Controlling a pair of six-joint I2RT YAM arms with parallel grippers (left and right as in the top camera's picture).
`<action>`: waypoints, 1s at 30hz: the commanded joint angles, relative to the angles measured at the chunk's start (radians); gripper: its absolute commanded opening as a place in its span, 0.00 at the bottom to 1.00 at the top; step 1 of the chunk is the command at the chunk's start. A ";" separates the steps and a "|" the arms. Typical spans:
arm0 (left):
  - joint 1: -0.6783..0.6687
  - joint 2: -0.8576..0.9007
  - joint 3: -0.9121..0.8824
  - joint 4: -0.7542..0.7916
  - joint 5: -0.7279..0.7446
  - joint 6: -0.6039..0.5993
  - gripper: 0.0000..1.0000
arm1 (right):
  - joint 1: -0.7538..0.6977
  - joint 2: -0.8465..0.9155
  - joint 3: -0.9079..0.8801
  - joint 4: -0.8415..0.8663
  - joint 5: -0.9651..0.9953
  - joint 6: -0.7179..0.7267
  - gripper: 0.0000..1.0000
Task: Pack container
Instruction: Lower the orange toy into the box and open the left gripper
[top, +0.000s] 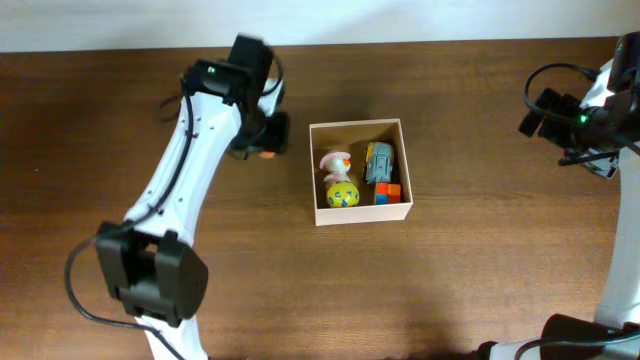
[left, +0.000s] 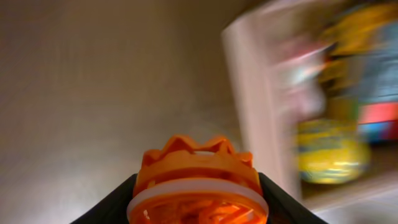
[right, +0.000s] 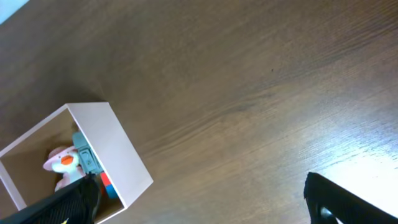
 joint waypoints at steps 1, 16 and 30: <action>-0.088 -0.035 0.065 0.035 0.068 0.055 0.53 | -0.004 0.005 -0.003 0.002 0.002 0.009 0.99; -0.282 0.193 0.063 0.190 -0.006 0.054 0.59 | -0.004 0.005 -0.003 0.002 0.002 0.009 0.99; -0.229 0.175 0.442 -0.064 -0.008 0.054 0.99 | -0.004 0.005 -0.003 0.002 0.002 0.009 0.99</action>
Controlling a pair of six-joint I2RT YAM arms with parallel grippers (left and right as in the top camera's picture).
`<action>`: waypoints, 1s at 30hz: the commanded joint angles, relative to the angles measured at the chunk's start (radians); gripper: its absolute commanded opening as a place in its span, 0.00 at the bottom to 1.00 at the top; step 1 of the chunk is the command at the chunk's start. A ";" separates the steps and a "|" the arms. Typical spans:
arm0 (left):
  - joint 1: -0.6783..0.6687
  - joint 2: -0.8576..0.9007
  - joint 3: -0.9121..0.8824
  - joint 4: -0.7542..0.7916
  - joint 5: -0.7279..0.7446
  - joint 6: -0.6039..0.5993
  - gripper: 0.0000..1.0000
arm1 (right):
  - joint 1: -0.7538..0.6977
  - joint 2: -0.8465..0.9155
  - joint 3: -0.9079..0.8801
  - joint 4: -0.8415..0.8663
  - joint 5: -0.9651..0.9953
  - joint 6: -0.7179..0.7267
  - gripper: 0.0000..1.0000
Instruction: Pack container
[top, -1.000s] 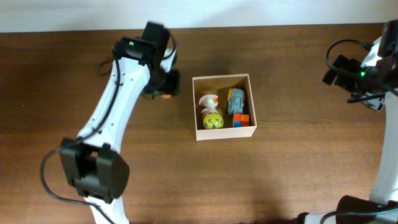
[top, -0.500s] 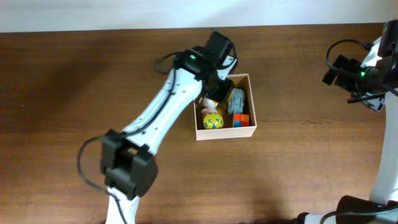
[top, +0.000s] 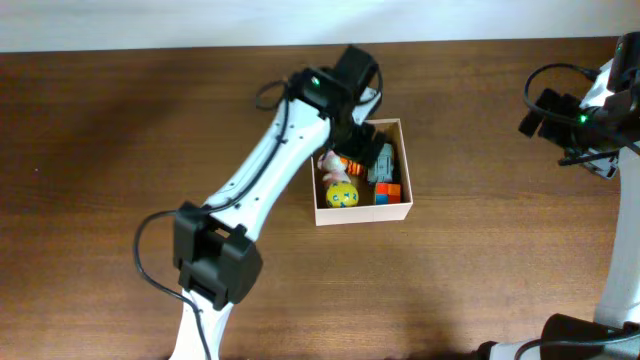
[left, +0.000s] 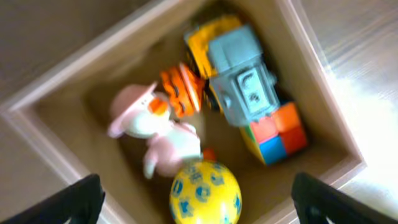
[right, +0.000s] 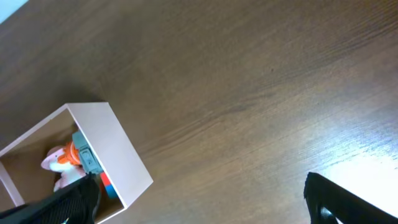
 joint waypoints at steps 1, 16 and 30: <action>0.056 -0.039 0.218 -0.098 -0.008 0.005 0.99 | -0.004 0.005 -0.003 0.002 0.002 0.008 0.99; 0.293 -0.227 0.680 -0.381 -0.101 -0.092 0.99 | -0.004 0.005 -0.003 0.002 0.002 0.008 0.99; 0.297 -0.240 0.679 -0.380 -0.116 -0.092 0.99 | 0.009 -0.020 -0.003 0.004 0.002 0.008 0.99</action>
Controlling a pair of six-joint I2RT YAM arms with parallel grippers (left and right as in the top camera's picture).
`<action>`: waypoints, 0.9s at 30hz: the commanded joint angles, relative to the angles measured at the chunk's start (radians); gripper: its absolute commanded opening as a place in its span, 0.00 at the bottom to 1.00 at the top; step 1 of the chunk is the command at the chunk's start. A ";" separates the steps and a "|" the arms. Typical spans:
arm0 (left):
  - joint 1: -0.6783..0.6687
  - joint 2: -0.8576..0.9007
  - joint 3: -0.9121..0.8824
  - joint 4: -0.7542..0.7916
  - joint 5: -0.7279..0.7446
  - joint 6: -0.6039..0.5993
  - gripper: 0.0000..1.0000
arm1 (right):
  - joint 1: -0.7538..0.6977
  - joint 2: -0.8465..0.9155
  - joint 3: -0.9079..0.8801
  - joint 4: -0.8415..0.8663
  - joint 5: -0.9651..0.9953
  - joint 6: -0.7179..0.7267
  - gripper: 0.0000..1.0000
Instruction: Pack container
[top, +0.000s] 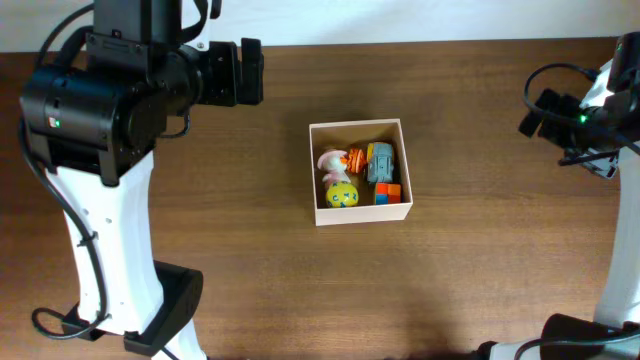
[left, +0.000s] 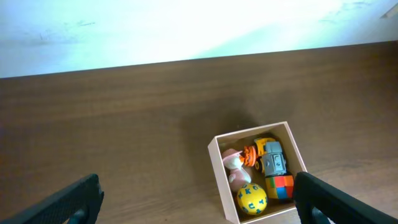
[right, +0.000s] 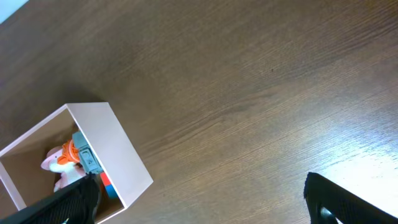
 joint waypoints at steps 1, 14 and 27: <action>0.003 0.003 0.003 -0.003 -0.018 -0.012 0.99 | 0.021 -0.041 -0.003 0.003 0.003 0.008 0.99; 0.003 0.003 0.003 -0.003 -0.018 -0.012 0.99 | 0.251 -0.425 -0.019 0.010 0.208 0.008 0.99; 0.003 0.003 0.003 -0.003 -0.018 -0.012 0.99 | 0.252 -0.946 -0.753 0.467 0.147 -0.240 0.99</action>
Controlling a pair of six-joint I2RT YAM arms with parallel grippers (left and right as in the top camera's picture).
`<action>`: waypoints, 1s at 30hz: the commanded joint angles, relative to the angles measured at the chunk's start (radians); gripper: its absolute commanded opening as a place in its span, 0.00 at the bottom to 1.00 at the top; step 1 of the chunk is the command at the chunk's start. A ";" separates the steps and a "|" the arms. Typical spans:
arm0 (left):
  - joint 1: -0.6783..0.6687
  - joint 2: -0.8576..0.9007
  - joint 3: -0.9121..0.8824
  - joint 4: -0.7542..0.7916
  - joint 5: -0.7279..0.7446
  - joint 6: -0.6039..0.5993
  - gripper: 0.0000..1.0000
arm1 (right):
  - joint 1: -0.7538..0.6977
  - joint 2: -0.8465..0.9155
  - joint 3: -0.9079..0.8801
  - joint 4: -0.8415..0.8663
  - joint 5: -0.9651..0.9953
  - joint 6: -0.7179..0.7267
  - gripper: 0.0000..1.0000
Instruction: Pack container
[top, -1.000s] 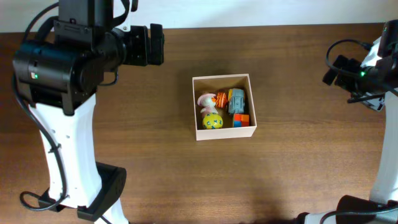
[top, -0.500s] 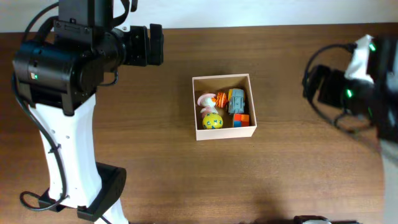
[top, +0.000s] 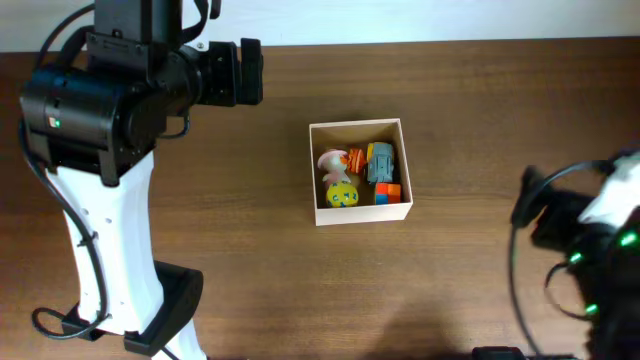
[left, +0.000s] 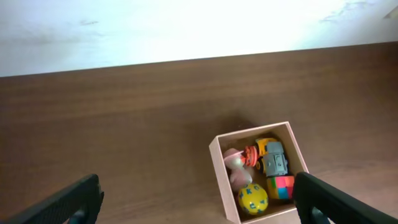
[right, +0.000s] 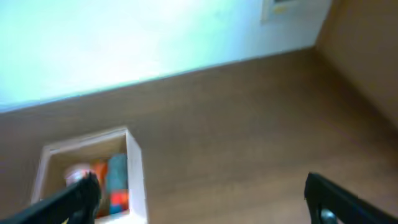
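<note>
The pale open box (top: 313, 175) stands mid-table. Inside lie a pink duck (top: 333, 160), an orange ridged toy (top: 355, 158), a yellow ball (top: 342, 195), a grey-blue toy vehicle (top: 379, 160) and a multi-colour cube (top: 388, 192). My left gripper (left: 199, 208) is open and empty, held high behind and left of the box (left: 217, 168). My right gripper (right: 205, 205) is open and empty too. Its view is blurred, with the box (right: 134, 171) at its lower left.
The left arm (top: 110, 200) rises tall over the table's left side. The right arm (top: 590, 250) is at the lower right corner. A white wall (left: 186, 25) runs along the table's far edge.
The right arm has left the table's upper right edge and now sits at the lower right. Its camera now takes in the wall. The left arm and the box contents are unchanged.
My left gripper was shut on the orange toy just left of the box. Then it stood open over the box with the orange toy lying inside. Then it was raised high at the far left, where it remains, and the right arm has since shifted.
</note>
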 joint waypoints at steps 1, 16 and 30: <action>0.003 0.003 0.003 0.000 -0.011 -0.008 0.99 | 0.005 -0.172 -0.293 0.104 -0.066 -0.127 0.98; 0.003 0.003 0.003 0.000 -0.011 -0.008 0.99 | 0.004 -0.626 -0.930 0.201 -0.068 -0.130 0.99; 0.003 0.003 0.003 0.000 -0.011 -0.008 0.99 | 0.004 -0.638 -1.063 0.227 -0.068 -0.126 0.99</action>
